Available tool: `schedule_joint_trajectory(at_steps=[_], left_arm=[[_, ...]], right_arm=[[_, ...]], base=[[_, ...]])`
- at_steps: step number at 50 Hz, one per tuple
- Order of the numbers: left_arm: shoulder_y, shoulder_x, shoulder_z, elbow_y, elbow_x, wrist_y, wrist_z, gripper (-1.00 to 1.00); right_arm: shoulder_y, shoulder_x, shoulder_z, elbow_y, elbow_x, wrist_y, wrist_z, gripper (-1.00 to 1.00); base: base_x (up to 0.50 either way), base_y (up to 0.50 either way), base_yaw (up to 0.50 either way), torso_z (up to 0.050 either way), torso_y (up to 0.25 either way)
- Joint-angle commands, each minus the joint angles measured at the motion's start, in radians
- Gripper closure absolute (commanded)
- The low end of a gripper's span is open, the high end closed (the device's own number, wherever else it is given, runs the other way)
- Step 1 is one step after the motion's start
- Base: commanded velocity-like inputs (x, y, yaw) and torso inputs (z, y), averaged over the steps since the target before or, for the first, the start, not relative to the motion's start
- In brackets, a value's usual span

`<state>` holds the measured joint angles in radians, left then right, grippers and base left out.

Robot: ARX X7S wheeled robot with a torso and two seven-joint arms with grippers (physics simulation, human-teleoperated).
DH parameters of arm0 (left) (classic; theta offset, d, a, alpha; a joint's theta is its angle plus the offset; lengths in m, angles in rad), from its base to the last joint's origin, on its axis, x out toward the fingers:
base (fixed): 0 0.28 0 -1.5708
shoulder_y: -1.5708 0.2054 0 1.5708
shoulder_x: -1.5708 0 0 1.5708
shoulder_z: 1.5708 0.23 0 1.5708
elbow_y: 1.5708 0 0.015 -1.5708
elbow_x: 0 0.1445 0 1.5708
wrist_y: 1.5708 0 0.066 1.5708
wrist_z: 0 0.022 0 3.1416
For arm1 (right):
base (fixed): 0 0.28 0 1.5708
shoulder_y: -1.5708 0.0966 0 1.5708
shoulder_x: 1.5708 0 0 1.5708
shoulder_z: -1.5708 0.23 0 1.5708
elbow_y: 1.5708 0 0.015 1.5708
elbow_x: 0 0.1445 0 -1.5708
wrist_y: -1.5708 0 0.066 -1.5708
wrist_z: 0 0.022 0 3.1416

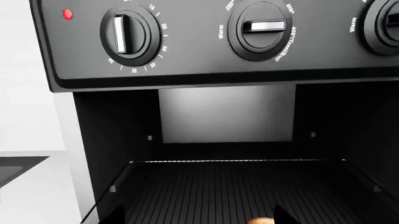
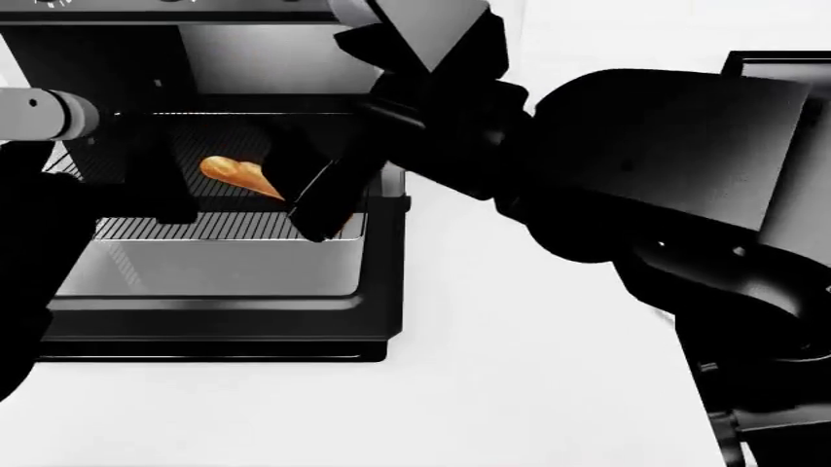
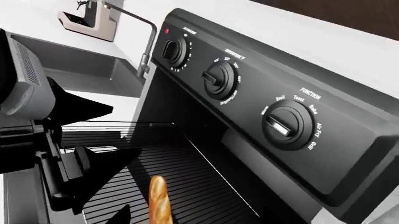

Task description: Place the baguette on the rack of the toaster oven.

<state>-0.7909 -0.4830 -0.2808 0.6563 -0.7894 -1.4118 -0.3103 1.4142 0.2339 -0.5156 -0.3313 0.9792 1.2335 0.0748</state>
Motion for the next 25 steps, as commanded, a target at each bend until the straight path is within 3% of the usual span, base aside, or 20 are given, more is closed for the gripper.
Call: schedule_joint_trajectory(at_steps=[1, 8, 17, 25], left_arm=[[-0.056, 0.033, -0.096, 0.05, -0.037, -0.073, -0.016, -1.0], [-0.121, 0.039, -0.178, 0.071, -0.143, -0.153, -0.073, -1.0], [-0.182, -0.026, -0.245, 0.033, -0.507, -0.15, -0.336, -1.0], [-0.236, -0.054, -0.249, 0.005, -0.648, -0.119, -0.46, -1.0]], right_arm=[[0.001, 0.011, 0.05, -0.117, 0.015, 0.043, 0.059, -1.0], [0.025, 0.014, 0.064, -0.154, 0.037, 0.066, 0.091, -1.0], [0.052, 0.021, 0.08, -0.172, 0.043, 0.064, 0.113, -1.0], [0.076, 0.027, 0.059, -0.175, 0.004, 0.015, 0.095, -1.0]], base=[[0.0, 0.0, 0.0, 0.0, 0.0], [0.0, 0.0, 0.0, 0.0, 0.0], [0.0, 0.0, 0.0, 0.0, 0.0], [0.0, 0.0, 0.0, 0.0, 0.0]])
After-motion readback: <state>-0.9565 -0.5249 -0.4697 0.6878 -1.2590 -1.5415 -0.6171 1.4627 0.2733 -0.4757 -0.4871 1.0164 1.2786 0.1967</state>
